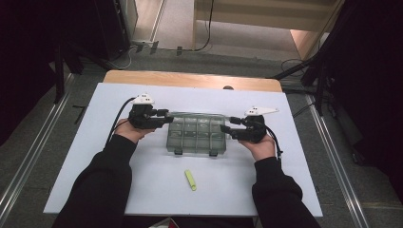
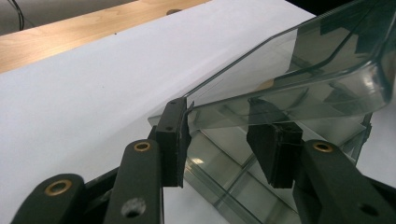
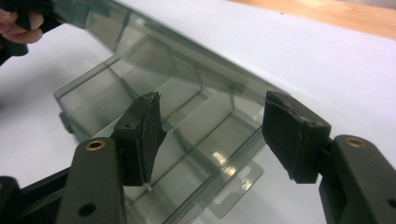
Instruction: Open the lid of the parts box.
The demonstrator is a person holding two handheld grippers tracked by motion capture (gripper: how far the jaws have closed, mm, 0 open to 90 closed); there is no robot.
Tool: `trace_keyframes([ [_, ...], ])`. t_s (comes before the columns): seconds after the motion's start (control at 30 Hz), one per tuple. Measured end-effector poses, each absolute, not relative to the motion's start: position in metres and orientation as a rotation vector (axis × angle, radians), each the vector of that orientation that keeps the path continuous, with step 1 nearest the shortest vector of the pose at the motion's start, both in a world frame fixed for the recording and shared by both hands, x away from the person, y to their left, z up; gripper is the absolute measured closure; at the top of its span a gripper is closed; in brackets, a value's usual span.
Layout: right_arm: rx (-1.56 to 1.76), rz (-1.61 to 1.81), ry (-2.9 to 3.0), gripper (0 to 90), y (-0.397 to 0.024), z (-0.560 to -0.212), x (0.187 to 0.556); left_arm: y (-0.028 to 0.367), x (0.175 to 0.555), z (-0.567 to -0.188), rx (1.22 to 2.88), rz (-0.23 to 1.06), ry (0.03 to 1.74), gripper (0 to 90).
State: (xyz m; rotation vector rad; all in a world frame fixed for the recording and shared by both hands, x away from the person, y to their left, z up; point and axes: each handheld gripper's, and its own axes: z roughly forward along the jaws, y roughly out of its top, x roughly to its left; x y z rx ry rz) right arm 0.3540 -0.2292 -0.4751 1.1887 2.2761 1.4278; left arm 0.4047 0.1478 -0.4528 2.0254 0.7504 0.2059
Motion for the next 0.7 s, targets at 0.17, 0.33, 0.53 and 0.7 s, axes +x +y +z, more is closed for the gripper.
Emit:
trace_keyframes([
  [0.17, 1.167, 1.413, 2.281, 41.4, -0.229, -0.473, 0.361, 0.147, 0.404, -0.453, 2.031, 0.215, 0.751, 57.3],
  [0.33, 1.165, 1.417, 2.275, 43.7, -0.228, -0.473, 0.366, 0.147, 0.405, -0.453, 2.025, 0.214, 0.751, 57.2],
  [0.53, 1.153, 1.415, 2.267, 48.7, -0.225, -0.472, 0.370, 0.146, 0.405, -0.453, 2.017, 0.221, 0.757, 56.6],
  [0.7, 1.152, 1.408, 2.240, 53.4, -0.225, -0.468, 0.371, 0.146, 0.405, -0.453, 2.015, 0.229, 0.760, 56.0],
])
